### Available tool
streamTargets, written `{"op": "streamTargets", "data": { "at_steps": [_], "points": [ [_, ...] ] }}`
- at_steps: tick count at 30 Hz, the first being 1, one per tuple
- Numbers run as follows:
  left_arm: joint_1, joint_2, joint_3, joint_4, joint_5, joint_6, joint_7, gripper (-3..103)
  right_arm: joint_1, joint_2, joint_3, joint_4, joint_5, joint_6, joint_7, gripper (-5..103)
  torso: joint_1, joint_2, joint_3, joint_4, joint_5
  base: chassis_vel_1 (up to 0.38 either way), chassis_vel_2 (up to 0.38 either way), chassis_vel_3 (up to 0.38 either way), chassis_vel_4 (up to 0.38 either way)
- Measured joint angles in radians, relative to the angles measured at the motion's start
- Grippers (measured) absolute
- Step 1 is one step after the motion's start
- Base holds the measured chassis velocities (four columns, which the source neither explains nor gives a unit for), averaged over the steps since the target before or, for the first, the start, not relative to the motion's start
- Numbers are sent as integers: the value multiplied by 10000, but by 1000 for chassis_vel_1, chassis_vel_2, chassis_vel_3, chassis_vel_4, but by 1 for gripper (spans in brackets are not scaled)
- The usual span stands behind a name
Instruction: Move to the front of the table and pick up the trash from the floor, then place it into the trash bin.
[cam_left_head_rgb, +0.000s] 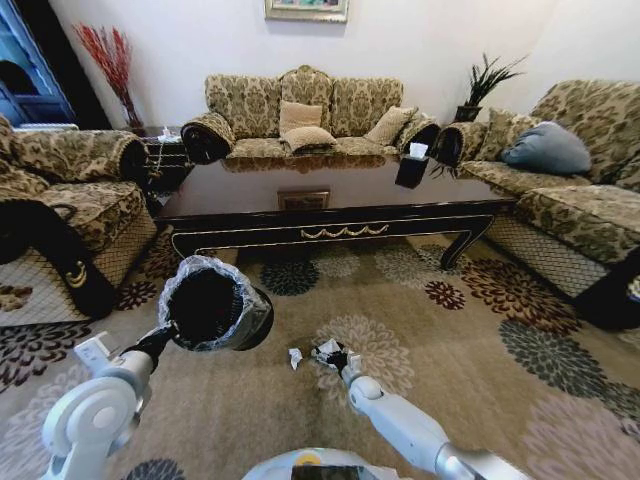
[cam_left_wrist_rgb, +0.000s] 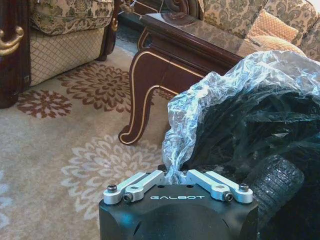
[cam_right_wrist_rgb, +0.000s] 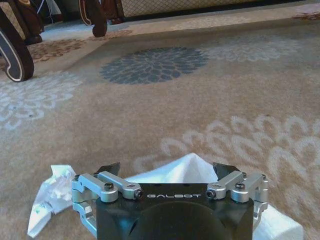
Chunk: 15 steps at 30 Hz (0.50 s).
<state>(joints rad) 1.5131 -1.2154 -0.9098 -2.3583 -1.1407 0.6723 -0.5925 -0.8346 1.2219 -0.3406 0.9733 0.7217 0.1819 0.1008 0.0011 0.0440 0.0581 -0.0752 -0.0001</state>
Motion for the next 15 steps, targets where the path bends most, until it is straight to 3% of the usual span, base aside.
{"op": "streamTargets", "data": {
  "at_steps": [15],
  "points": [
    [-31, -4, 53, 86, 38, -1, 5, 2, 142, 180, 141, -635, -785, 33, 171, 100, 0, 0, 0, 1, 1, 0, 0, 0, 0]
  ]
}}
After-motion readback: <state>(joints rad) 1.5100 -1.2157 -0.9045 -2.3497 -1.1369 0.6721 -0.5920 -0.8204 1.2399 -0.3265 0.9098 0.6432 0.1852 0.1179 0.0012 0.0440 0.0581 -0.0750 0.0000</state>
